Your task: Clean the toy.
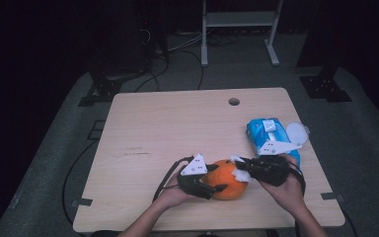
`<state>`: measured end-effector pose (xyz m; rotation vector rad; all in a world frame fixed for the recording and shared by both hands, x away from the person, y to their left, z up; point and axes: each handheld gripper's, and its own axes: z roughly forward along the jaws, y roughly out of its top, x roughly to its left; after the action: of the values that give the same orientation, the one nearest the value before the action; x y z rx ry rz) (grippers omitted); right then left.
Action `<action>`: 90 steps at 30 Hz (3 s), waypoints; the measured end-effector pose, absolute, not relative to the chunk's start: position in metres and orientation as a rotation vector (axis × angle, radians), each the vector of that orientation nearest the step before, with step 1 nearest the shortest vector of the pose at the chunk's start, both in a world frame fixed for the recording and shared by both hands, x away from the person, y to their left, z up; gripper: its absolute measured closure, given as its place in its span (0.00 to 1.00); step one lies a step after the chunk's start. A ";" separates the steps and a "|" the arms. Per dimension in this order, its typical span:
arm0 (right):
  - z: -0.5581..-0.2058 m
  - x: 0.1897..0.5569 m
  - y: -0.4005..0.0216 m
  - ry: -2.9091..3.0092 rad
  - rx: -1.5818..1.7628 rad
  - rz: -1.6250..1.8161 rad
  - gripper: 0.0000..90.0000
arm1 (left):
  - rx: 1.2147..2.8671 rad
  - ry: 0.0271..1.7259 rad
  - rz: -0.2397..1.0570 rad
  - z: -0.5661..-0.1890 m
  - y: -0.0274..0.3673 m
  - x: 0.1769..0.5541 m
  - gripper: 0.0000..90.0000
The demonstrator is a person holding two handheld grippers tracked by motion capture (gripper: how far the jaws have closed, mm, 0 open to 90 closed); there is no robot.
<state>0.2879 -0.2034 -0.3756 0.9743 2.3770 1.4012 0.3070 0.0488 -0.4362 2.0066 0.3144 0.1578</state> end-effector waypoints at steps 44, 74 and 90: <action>-0.378 0.285 -0.194 2.356 0.947 1.364 0.90 | 2.010 0.363 0.126 -0.440 0.059 0.320 0.31; -0.386 0.286 -0.180 2.328 0.975 1.386 0.90 | 2.000 0.365 0.075 -0.430 0.074 0.327 0.19; -0.381 0.284 -0.179 2.293 0.971 1.434 0.90 | 1.964 0.337 0.104 -0.422 0.082 0.326 0.42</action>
<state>0.2841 -0.1785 -0.3807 0.9712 2.2932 1.4342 0.3258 0.0815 -0.4216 1.9640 0.3373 0.1043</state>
